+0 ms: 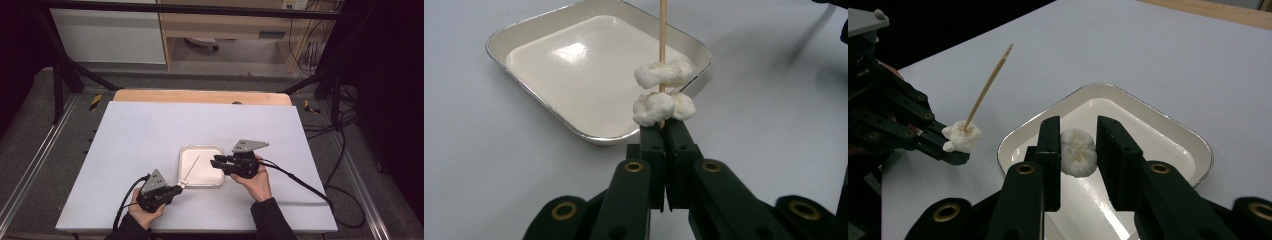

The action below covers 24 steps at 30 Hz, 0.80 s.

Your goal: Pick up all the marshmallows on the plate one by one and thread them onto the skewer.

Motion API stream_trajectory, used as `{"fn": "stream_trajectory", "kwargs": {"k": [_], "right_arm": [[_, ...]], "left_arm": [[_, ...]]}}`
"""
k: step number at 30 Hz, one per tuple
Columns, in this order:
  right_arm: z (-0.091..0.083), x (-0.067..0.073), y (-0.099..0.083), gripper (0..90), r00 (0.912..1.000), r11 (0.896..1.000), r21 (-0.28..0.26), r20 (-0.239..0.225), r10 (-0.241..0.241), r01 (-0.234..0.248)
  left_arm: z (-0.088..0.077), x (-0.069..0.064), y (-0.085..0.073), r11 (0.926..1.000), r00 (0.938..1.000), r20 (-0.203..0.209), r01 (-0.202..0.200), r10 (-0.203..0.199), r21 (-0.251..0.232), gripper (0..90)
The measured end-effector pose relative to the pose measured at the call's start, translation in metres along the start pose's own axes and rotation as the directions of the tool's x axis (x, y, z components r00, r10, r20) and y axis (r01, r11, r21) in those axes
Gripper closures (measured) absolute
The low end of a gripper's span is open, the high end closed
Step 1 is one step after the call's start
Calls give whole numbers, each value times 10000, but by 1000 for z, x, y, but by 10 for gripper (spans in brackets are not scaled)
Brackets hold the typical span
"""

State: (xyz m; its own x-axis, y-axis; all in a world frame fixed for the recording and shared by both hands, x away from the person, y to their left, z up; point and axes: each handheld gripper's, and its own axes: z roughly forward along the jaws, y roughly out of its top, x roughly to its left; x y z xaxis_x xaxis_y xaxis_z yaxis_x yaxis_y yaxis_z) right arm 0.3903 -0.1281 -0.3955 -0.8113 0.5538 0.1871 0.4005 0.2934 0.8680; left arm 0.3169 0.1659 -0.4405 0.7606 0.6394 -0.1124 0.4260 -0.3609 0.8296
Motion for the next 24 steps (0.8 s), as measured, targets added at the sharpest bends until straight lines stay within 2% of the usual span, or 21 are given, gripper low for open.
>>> {"fn": "stream_trajectory", "kwargs": {"k": [15,24], "right_arm": [[-15,-1,11,735,9996,9973,-682,-170,247,-258],[-23,0,18,736,9976,9920,-1163,-541,425,-485]], "left_arm": [[0,-1,0,10000,10000,20,-59,59,26,880],[1,-2,0,9999,9999,49,-113,113,27,880]]}}
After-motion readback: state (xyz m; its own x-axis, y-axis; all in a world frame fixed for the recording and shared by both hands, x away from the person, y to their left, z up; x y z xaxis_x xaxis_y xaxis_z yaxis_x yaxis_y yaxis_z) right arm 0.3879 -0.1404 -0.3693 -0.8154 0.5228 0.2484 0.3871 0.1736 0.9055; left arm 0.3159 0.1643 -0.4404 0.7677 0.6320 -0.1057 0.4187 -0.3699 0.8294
